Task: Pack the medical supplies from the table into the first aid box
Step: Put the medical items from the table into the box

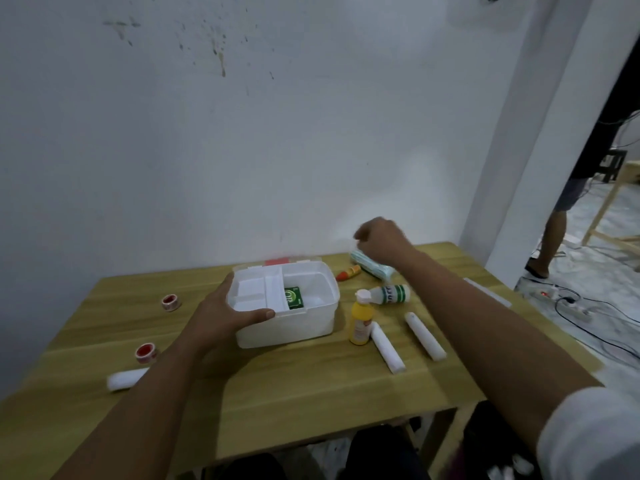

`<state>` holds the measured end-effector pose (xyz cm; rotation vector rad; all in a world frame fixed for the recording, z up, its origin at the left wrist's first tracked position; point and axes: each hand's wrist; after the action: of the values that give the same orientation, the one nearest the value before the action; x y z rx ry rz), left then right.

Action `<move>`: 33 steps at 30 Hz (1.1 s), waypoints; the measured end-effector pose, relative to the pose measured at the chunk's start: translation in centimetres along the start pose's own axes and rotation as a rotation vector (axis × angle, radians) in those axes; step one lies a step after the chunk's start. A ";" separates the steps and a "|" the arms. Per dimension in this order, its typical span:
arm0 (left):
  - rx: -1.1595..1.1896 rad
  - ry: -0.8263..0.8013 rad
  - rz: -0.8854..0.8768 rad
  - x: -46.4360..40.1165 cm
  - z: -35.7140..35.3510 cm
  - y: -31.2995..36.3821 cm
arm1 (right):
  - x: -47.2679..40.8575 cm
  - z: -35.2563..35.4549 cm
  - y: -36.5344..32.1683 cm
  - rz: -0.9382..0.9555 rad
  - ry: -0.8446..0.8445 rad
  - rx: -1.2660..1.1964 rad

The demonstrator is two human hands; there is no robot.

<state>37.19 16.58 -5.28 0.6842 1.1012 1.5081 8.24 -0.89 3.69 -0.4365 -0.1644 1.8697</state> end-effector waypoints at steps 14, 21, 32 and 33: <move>0.018 -0.026 -0.024 0.4 0.0 1.2 | 6.2 0.8 22.1 -0.493 -0.292 0.492; 0.014 -0.033 -0.013 0.6 0.0 1.5 | 1.4 5.8 11.1 -0.213 -0.084 0.177; -0.004 -0.042 0.010 0.1 0.1 1.1 | 1.5 -0.4 -6.1 0.211 -0.424 0.214; -0.016 -0.046 0.013 0.1 0.2 1.0 | 1.6 -1.4 -6.8 0.218 -0.434 0.215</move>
<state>36.89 16.71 -4.34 0.7126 1.0509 1.5041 14.34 2.83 4.28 0.1088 -0.2090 2.1507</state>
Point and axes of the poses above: each hand's wrist, its own x-axis away from the middle knuckle, its own z-axis out of the back of the hand, y = z × x, and after that the axes turned 7 degrees about x, right-handed
